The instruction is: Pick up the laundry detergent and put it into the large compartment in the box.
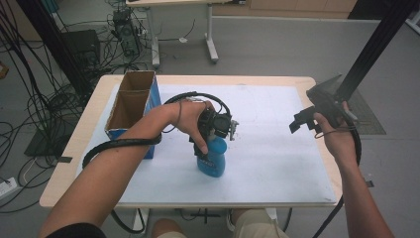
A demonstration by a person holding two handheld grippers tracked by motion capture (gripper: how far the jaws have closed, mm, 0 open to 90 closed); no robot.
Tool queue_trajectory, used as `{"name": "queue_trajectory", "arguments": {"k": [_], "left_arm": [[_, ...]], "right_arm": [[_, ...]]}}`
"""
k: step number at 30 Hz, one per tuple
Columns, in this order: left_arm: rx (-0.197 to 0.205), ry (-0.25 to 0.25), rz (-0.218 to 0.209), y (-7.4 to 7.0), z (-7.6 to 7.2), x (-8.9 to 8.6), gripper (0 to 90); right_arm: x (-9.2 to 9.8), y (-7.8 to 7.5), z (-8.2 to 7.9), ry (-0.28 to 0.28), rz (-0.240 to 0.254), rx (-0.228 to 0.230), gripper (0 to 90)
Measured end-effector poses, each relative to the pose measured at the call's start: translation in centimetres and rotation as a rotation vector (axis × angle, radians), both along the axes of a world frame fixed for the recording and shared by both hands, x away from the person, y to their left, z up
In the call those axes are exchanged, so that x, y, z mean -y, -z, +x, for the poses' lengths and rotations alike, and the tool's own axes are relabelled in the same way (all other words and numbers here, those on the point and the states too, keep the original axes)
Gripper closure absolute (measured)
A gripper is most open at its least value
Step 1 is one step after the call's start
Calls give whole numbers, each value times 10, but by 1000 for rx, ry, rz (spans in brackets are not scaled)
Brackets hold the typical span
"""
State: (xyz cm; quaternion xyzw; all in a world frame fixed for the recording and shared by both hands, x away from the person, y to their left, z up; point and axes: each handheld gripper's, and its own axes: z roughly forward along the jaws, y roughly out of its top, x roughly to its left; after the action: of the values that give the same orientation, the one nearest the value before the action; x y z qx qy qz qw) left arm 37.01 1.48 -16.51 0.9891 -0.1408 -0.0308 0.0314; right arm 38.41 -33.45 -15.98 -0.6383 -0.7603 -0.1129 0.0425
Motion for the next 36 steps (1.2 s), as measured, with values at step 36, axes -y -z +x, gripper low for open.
{"name": "queue_trajectory", "arguments": {"k": [36], "left_arm": [[36,45,-6,-4,-7,3,260]], "right_arm": [[0,2,0,1,3,-2,61]]}}
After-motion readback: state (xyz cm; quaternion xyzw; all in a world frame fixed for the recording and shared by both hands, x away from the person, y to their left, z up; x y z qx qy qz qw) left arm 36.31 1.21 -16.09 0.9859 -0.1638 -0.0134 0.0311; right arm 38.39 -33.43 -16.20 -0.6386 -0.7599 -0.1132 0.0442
